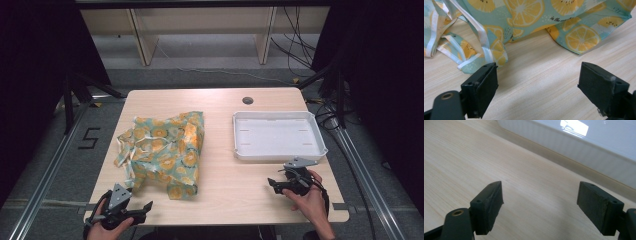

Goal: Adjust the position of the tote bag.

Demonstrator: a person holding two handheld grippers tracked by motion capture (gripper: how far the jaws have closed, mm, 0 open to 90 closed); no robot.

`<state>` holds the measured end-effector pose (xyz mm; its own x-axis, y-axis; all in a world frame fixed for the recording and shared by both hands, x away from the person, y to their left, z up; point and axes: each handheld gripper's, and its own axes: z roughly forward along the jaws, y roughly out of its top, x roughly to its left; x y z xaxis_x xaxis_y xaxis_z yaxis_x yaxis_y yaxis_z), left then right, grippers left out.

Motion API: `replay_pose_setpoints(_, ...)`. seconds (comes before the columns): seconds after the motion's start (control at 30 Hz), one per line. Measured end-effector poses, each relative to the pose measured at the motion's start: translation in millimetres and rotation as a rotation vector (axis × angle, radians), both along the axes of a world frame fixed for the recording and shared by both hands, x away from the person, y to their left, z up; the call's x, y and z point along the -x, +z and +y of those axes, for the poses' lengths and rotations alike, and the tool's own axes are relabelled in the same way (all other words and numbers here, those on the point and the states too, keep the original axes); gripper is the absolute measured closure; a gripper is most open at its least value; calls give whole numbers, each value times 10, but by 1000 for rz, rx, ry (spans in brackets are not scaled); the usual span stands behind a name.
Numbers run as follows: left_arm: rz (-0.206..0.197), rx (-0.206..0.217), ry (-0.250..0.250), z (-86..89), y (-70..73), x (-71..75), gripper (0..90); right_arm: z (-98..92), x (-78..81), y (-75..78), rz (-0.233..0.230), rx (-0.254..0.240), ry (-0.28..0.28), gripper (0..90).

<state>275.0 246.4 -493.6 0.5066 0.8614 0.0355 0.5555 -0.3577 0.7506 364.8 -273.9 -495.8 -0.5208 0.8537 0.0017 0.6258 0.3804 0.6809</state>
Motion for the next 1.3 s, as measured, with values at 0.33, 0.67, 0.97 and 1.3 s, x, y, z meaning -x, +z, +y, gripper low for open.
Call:
replay_pose_setpoints(0.33,21,28,-16,-39,-26,8,239,-31,-32,-17,-32,9,37,222)
replay_pose_setpoints(0.67,57,81,-83,-176,-71,12,334,-21,-14,-7,-7,4,6,225)
replay_pose_setpoints(0.97,57,48,-169,-549,-123,-56,340,-15,-9,-10,6,8,-2,229)
replay_pose_setpoints(1.3,3,-107,-256,-1137,-189,-327,408,-1,-7,-16,3,4,11,231)
